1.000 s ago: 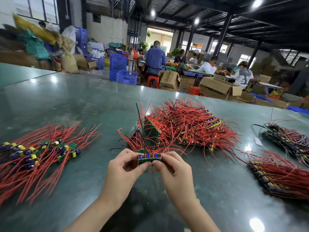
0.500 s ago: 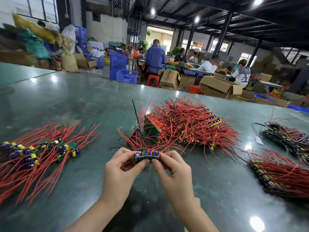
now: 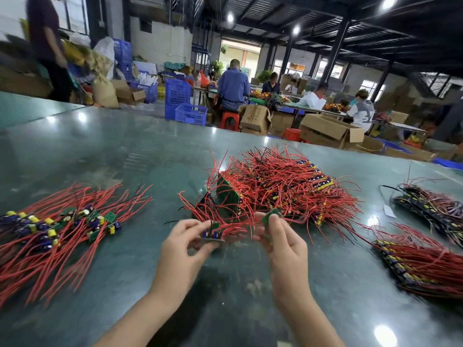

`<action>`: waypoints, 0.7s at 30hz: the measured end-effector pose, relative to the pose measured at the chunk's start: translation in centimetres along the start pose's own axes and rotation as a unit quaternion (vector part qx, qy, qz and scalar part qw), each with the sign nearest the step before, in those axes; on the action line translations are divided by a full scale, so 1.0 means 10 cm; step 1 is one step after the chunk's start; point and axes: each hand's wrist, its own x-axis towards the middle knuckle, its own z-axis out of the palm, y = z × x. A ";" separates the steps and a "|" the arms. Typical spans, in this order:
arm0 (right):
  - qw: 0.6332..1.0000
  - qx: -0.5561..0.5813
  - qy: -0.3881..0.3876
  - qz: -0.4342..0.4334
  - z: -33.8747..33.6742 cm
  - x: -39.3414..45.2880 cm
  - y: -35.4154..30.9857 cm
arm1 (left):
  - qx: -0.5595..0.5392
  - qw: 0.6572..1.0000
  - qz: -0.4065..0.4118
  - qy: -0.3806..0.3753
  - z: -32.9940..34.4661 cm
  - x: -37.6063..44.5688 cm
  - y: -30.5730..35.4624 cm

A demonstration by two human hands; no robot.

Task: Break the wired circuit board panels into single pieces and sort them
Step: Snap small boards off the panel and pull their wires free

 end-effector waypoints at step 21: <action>0.985 -0.018 -0.169 -0.026 0.03 -0.19 -0.21 | -0.128 0.984 0.079 -0.097 -0.09 -0.07 0.14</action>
